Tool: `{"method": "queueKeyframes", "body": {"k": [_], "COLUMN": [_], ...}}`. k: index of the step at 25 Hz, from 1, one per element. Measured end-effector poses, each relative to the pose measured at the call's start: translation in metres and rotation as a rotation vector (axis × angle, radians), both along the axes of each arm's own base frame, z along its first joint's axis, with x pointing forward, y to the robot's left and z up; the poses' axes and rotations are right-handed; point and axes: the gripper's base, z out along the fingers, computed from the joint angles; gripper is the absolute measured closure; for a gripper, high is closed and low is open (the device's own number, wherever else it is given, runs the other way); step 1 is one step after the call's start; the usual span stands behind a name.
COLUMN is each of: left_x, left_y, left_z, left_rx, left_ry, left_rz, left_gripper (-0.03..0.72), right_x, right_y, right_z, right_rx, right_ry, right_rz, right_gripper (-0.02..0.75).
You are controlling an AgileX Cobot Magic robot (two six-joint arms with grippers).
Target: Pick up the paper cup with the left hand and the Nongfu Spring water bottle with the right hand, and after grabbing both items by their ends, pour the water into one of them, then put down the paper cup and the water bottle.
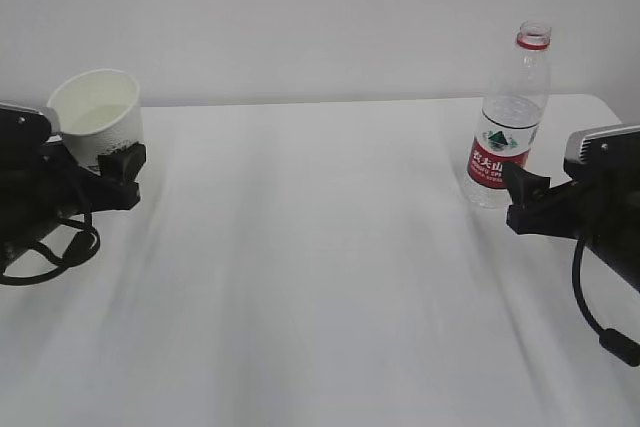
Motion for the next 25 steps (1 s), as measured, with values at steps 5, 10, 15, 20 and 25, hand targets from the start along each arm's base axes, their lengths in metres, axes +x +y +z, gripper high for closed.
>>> {"method": "queueKeyframes", "body": {"k": [5,10,15,20,25], "left_x": [0.002,0.004,0.004,0.005,0.006], "left_y": [0.011,0.017,0.020,0.026,0.034], "left_z": [0.000,0.000,0.000,0.000,0.000], "left_rx": [-0.001,-0.001,-0.005,-0.015,-0.017], "left_ry": [0.000,0.000,0.001,0.003,0.003], "left_rz": [0.035,0.058,0.077,0.120,0.151], "left_gripper": [0.167,0.169,0.169,0.169,0.169], "right_x": [0.000,0.000,0.000,0.000,0.000], "right_y": [0.000,-0.001,-0.001,-0.001,-0.001], "right_z": [0.000,0.000,0.000,0.000,0.000], "right_rx": [0.000,0.001,0.001,0.001,0.001], "right_ry": [0.000,0.000,0.000,0.000,0.000], "right_rz": [0.000,-0.007,-0.007,-0.007,-0.007], "right_gripper": [0.145,0.145,0.144,0.144,0.144]}}
